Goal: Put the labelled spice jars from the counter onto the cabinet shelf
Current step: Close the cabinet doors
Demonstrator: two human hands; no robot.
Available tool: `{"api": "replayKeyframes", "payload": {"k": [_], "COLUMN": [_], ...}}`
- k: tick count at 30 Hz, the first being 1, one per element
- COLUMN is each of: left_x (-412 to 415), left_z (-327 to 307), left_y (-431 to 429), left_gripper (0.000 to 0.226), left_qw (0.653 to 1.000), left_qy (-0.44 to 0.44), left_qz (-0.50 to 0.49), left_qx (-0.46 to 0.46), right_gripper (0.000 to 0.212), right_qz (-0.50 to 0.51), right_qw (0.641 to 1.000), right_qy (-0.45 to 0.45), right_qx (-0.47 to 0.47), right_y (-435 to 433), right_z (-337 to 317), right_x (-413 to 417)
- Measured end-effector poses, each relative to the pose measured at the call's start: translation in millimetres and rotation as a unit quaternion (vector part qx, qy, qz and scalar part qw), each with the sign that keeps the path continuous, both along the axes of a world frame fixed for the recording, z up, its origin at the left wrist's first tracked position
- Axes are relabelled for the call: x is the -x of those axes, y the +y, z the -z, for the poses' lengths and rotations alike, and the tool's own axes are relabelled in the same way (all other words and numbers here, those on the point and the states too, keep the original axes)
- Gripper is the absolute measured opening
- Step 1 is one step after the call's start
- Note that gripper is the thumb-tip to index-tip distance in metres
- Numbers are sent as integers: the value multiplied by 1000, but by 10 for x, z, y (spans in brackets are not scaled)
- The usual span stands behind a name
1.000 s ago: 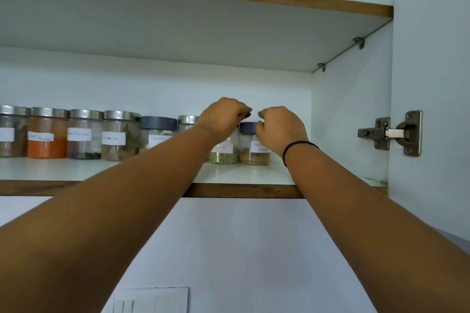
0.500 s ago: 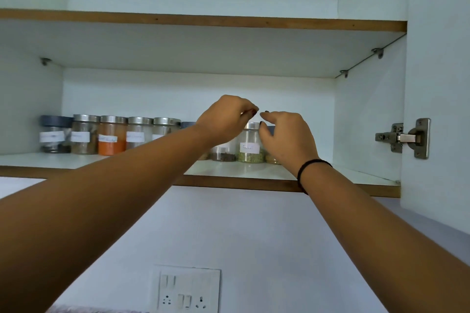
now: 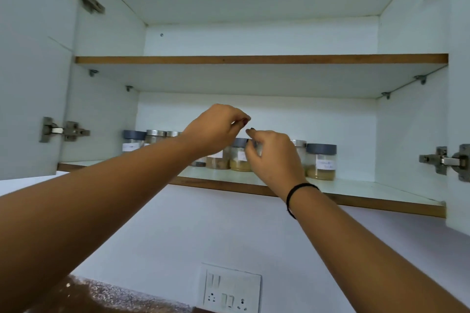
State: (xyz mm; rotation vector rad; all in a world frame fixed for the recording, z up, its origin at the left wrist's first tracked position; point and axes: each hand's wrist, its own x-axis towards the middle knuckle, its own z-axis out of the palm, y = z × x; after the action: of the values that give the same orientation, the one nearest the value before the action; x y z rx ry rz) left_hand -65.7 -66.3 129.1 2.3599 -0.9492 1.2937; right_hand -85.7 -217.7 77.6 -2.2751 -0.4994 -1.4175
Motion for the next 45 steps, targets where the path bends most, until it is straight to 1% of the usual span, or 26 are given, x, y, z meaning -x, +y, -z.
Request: {"api": "replayKeyframes", "payload": {"k": [7,13,17,19,22,25,28,33,36,38,40,41,42,43,45], "left_x": [317,698,1037,1226,1533,1847,2151,2656,2921,3075,3192,3231,3253,3255,3228], "left_z": [-39,13,2,-22,-51,-41,-28,-64,-71,-69,-60,-54,-43,-29,19], "left_y": [884,1753,2402,2730,3171,3557,3912,4375,4621,4784,4936,5008,5078,5145,5234], "left_gripper": [32,32,34,34,34,33,33,31,31,31,31,32,34,37,44], "left_qw": [998,991,982,977,971,962,954,943,937,932,924,920,914,911,909], "left_qy": [4,14,24,25,18,19,20,-14,-40,-57,-68,-71,-69,-63,-41], "left_qz": [-57,-134,-189,-210,-238,-271,-298,-325,-336,-344,-358,-369,-378,-381,-373], "left_qx": [25,17,13,17,27,29,37,67,91,104,111,116,127,145,182], "right_gripper": [33,22,35,38,37,36,36,33,30,36,51,55,53,52,55], "right_qz": [-72,-131,-195,-227,-277,-336,-374,-448,-485,-495,-493,-489,-485,-485,-496], "right_qw": [997,990,979,972,957,929,906,846,806,779,752,733,704,665,575], "right_qy": [2,25,43,57,85,140,180,267,303,342,386,412,442,473,527], "right_qx": [9,35,38,34,-15,-64,-80,-111,-150,-175,-205,-232,-271,-313,-382], "right_y": [882,1787,2351,2640,3084,3529,3937,4518,4869,5113,5358,5469,5559,5633,5737], "right_z": [68,242,399,464,542,656,806,975,1009,1034,1073,1091,1101,1115,1148], "right_x": [140,330,478,550,655,788,958,1261,1446,1545,1612,1631,1648,1655,1669]}}
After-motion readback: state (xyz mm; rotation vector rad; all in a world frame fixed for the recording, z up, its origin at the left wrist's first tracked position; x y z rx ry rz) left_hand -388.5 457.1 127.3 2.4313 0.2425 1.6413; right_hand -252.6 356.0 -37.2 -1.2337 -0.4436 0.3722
